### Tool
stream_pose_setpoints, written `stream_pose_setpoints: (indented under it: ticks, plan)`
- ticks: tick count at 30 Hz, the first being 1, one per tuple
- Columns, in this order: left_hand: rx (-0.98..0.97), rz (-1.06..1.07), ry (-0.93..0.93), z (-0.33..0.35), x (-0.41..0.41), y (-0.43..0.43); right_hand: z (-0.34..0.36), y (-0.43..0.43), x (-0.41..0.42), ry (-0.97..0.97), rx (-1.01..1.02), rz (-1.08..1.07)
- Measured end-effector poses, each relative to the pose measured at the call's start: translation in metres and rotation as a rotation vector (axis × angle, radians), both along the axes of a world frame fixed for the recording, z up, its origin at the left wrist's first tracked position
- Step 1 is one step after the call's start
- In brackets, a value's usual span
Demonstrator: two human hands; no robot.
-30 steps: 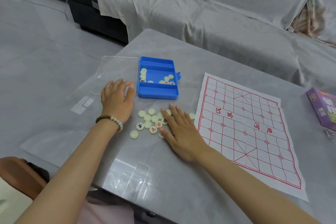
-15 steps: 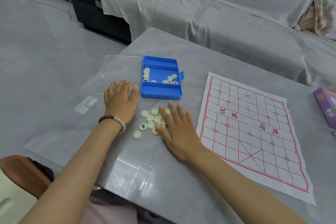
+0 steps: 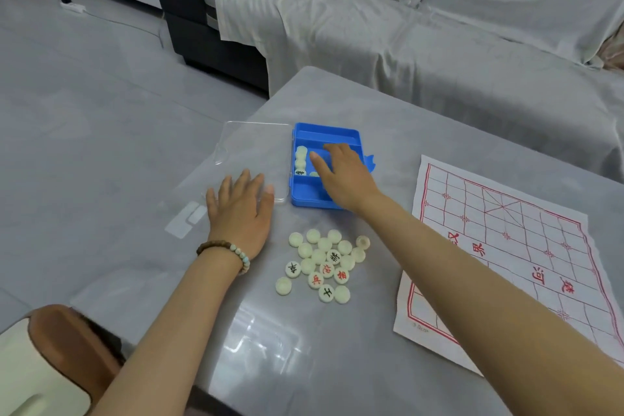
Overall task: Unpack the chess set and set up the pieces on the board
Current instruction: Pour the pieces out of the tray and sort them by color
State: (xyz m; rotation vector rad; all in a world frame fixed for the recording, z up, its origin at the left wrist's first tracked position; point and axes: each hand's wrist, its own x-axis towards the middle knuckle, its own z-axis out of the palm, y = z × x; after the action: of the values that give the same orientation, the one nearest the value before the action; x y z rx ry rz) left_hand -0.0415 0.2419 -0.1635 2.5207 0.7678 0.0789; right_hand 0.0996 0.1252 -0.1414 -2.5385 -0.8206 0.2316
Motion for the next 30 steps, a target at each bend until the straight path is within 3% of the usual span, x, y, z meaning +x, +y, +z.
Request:
stream_pose_setpoints:
  ticks: [3,9,14,30]
  plan:
    - [0.010,-0.007,-0.008,-0.001,0.000,0.002,-0.011,0.026,0.015,-0.041,-0.063,-0.027]
    - [0.003,-0.009,-0.030,-0.003,0.001,0.002,-0.019,0.055,0.017,-0.113,0.014,-0.010]
    - [-0.005,0.004,-0.028,-0.002,0.002,0.001,-0.025,0.053,0.014,-0.219,-0.011,0.080]
    - [0.003,0.005,-0.001,0.001,0.003,-0.002,-0.015,0.033,0.025,-0.257,-0.113,0.252]
